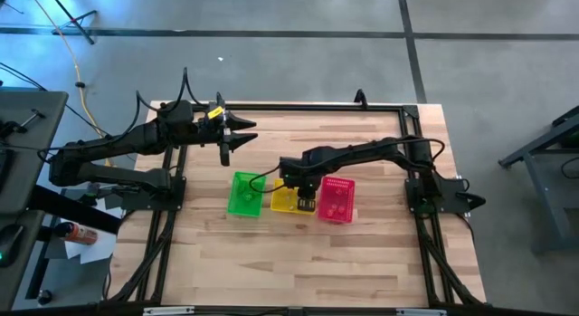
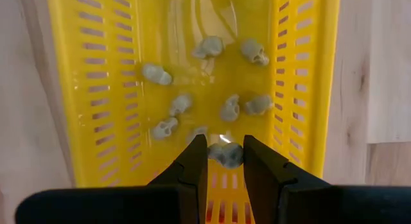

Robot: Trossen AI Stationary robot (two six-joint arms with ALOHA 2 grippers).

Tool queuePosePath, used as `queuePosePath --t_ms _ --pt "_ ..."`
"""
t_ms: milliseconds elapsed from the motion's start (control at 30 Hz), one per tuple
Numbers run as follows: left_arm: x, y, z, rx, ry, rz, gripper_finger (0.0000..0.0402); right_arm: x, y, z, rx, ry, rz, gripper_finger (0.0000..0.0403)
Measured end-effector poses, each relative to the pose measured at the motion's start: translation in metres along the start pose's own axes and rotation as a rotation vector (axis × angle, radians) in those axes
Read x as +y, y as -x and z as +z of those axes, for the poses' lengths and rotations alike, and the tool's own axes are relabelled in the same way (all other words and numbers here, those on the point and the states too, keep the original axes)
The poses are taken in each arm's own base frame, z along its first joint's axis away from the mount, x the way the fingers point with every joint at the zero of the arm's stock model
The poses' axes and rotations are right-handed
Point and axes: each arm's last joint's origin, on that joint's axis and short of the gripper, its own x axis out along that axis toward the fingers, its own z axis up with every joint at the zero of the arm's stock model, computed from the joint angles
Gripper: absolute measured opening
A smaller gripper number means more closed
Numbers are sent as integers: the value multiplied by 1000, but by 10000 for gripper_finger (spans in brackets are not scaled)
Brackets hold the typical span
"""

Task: Sort Halloween decoration
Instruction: Put the white skull toy into the yellow basket

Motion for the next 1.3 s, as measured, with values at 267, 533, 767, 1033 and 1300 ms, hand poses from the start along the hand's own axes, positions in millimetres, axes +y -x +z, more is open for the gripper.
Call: queuePosePath --t_ms 267,533,767,1033,1300 --pt "0 0 0 0 0 0 156 0 -1 1 -3 -22 0 66" --pt "0 0 0 0 -1 0 156 -2 -20 0 45 4 -7 66" --pt "0 0 0 0 -2 0 156 -3 -21 0 47 4 -30 66" --pt "0 0 0 0 -2 0 156 -4 -32 0 63 -1 -30 66" --pt "0 0 0 0 -2 0 156 -4 -35 1 59 -23 -28 69"
